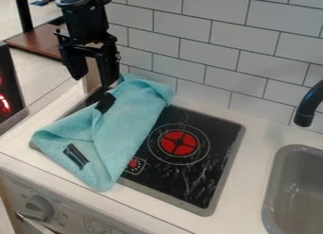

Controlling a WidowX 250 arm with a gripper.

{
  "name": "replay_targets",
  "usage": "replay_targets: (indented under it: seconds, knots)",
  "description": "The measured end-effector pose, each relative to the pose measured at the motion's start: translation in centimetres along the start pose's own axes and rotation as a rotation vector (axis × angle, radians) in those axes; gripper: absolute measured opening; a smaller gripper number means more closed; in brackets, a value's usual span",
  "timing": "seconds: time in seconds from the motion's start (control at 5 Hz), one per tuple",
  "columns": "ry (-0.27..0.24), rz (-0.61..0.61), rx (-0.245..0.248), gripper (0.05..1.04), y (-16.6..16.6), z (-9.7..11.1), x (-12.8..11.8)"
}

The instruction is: Fold the cloth from the bottom to the top

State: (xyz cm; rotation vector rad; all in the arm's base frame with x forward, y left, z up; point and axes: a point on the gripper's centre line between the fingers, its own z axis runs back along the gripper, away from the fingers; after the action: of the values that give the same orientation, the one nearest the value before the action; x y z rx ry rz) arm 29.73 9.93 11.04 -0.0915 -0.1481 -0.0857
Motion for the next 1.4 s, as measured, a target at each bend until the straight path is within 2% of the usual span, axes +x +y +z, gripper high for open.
replay_targets:
  seconds: [0.2, 0.4, 0.6, 0.8, 1.0, 1.2, 1.4]
  knots:
    - [0.028, -0.008, -0.015, 0.999, -0.1, -0.7, -0.3]
    - [0.08, -0.14, -0.053, 0.999, -0.4, -1.3, -1.0]
    - [0.088, -0.285, -0.043, 0.999, -0.5, -1.2, -1.1]
    - [0.055, -0.543, 0.033, 0.999, -0.6, 0.1, -1.9]
    - [0.017, -0.802, 0.051, 0.999, -1.5, -0.4, -3.5]
    - [-0.015, -1.041, 0.03, 0.999, -2.0, -0.7, -4.7]
    - [0.018, -1.137, -0.025, 0.999, -1.0, -1.3, -6.0]
